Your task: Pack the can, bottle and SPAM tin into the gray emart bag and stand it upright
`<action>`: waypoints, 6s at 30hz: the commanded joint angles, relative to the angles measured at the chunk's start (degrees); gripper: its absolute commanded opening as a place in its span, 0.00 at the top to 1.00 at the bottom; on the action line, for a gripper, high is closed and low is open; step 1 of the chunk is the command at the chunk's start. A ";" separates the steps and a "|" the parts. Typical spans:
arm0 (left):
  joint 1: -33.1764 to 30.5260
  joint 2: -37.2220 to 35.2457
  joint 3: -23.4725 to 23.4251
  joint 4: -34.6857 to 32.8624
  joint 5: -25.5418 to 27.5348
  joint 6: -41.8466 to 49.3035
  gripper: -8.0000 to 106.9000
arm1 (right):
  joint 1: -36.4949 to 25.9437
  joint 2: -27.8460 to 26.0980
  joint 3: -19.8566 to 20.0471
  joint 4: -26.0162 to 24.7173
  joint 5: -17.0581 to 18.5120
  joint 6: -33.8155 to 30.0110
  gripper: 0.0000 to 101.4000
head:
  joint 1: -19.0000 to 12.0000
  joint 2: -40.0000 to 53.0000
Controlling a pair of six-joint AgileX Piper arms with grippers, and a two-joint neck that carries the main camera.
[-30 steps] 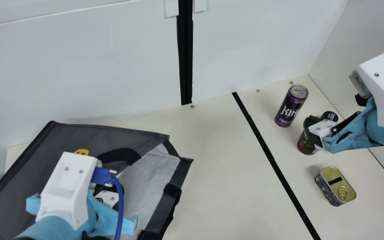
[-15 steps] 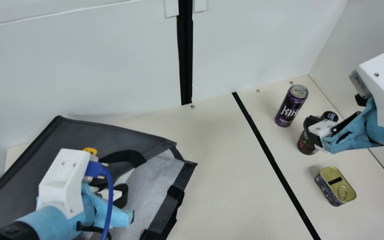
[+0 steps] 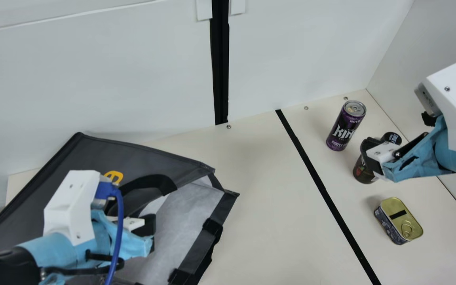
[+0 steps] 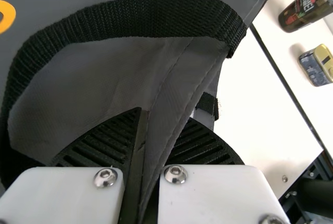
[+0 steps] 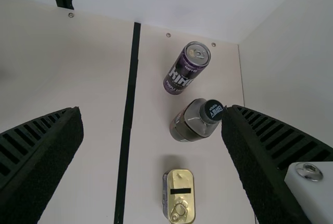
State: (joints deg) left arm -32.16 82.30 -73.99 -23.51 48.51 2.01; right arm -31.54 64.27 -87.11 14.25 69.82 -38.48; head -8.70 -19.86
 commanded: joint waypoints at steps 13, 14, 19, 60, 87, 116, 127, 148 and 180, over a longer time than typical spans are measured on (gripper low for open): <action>4.75 1.85 -1.22 -4.19 -0.38 2.05 1.00 | 0.00 0.00 0.00 0.00 0.00 0.00 0.06 | -1.30 -0.14; 5.07 2.03 -1.35 -4.28 -0.39 2.16 1.00 | 0.00 0.00 0.00 0.00 0.00 0.00 0.06 | -1.30 -0.14; 6.57 2.77 -2.03 -4.51 -0.32 2.60 1.00 | 0.00 0.00 0.00 0.00 0.00 0.00 0.06 | -1.30 -0.14; 8.84 3.71 -3.19 -4.62 -0.11 3.10 1.00 | 0.00 0.00 0.00 0.00 0.00 0.00 0.06 | -1.30 -0.14; 8.84 3.71 -3.19 -4.62 -0.11 3.10 1.00 | 4.82 1.37 -2.91 -6.67 0.08 7.23 0.06 | -1.30 -0.14; 8.84 3.71 -3.19 -4.62 -0.11 3.10 1.00 | 18.78 5.96 -3.65 -27.42 0.08 33.79 0.06 | -1.30 -0.14; 8.84 3.71 -3.19 -4.62 -0.11 3.10 1.00 | 21.64 8.87 -3.49 -31.63 0.08 41.62 0.06 | -1.30 -0.14; 8.84 3.71 -3.19 -4.62 -0.11 3.10 1.00 | 17.46 17.56 -9.91 -28.87 0.08 39.69 0.06 | -1.30 -0.14; 8.84 3.71 -3.19 -4.62 -0.11 3.10 1.00 | 9.43 34.36 -21.66 -18.60 0.08 32.09 0.06 | -1.30 -0.14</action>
State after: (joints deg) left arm -23.32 86.01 -77.18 -28.14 48.39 5.11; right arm -21.99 98.08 -108.46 -4.54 69.88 -6.29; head -8.70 -19.95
